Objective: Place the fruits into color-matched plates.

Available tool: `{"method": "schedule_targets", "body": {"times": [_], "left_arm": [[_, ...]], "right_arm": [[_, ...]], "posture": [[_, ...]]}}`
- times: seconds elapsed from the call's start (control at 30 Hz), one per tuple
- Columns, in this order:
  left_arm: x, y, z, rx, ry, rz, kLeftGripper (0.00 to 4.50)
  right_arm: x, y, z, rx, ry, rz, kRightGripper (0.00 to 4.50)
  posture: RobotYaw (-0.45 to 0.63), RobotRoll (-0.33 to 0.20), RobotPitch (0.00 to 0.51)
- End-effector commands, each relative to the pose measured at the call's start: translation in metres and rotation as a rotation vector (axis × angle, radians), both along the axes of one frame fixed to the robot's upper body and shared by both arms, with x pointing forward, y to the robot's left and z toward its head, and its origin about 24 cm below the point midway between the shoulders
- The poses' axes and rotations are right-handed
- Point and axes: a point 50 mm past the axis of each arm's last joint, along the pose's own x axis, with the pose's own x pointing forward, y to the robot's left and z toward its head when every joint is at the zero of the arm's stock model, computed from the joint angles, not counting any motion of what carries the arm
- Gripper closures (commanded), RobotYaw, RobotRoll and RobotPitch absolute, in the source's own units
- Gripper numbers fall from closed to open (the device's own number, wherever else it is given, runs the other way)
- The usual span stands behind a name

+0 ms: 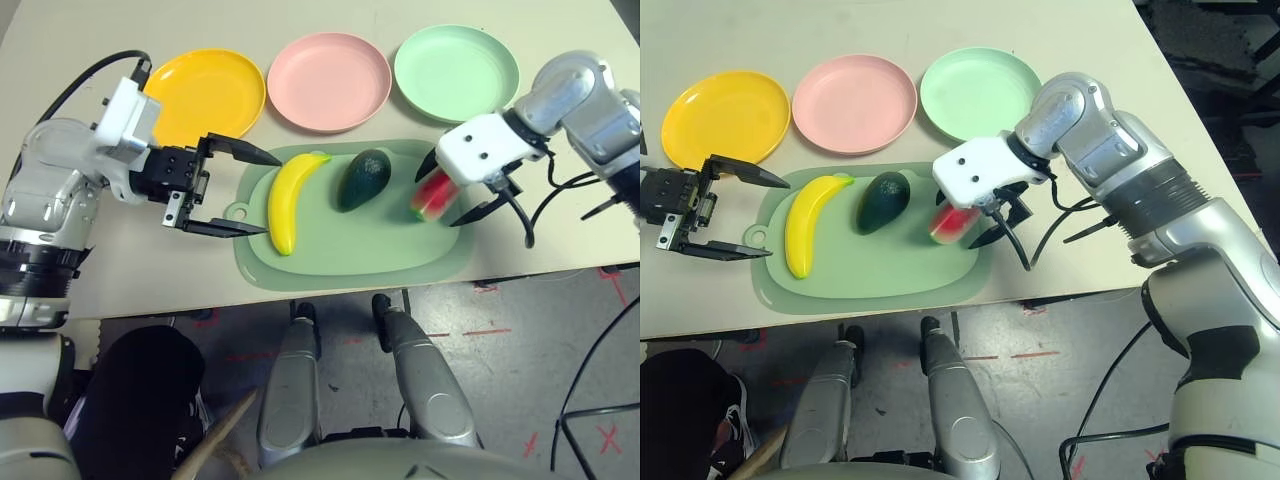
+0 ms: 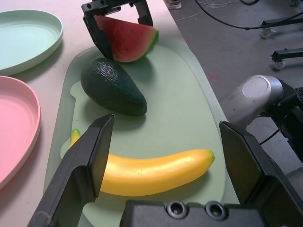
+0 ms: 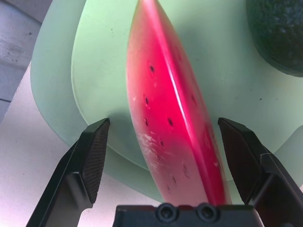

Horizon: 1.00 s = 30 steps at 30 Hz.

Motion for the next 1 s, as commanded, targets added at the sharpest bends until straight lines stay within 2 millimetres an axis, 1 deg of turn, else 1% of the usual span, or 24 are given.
{"method": "schedule_targets", "body": {"times": [0.03, 0.13, 0.27, 0.3, 0.43, 0.53, 0.7, 0.8, 0.9, 1.0], "left_arm": [[-0.001, 0.001, -0.003, 0.037, 0.011, -0.004, 0.00], [-0.002, 0.001, -0.002, 0.039, 0.009, -0.005, 0.00], [-0.002, 0.001, -0.002, 0.041, 0.009, -0.005, 0.00], [-0.002, 0.001, -0.002, 0.041, 0.009, -0.005, 0.00], [-0.002, 0.001, -0.002, 0.043, 0.009, -0.005, 0.00], [-0.002, 0.001, -0.002, 0.041, 0.008, -0.005, 0.00], [-0.001, 0.001, -0.001, 0.026, 0.009, -0.002, 0.00], [0.000, 0.001, -0.001, 0.020, 0.008, 0.006, 0.00], [0.003, 0.001, -0.002, 0.009, 0.011, 0.034, 0.00], [0.007, -0.001, -0.002, -0.018, 0.010, 0.134, 0.00]], "right_arm": [[0.002, -0.002, -0.005, -0.014, 0.000, -0.004, 0.02], [0.003, -0.002, -0.006, -0.015, -0.003, -0.012, 0.47], [0.004, -0.003, -0.006, -0.012, -0.006, -0.021, 1.86], [0.004, -0.003, -0.005, -0.011, -0.007, -0.025, 2.02], [0.004, -0.003, -0.002, -0.006, -0.011, -0.031, 2.02], [0.003, -0.002, 0.005, 0.007, -0.013, -0.036, 2.02], [0.000, 0.003, 0.027, 0.044, -0.030, -0.038, 2.02], [-0.001, 0.006, 0.035, 0.061, -0.033, -0.042, 2.02], [0.002, 0.010, 0.046, 0.093, -0.045, -0.056, 2.02], [0.012, 0.018, 0.064, 0.149, -0.080, -0.087, 2.02]], "posture": [[-0.08, 0.000, 0.409], [-0.08, 0.000, 0.408], [-0.08, 0.000, 0.406], [-0.07, 0.000, 0.403], [-0.08, 0.000, 0.402], [-0.08, 0.000, 0.400], [-0.08, 0.000, 0.403], [-0.08, 0.000, 0.403], [-0.08, 0.000, 0.405], [-0.09, 0.000, 0.405]]}}
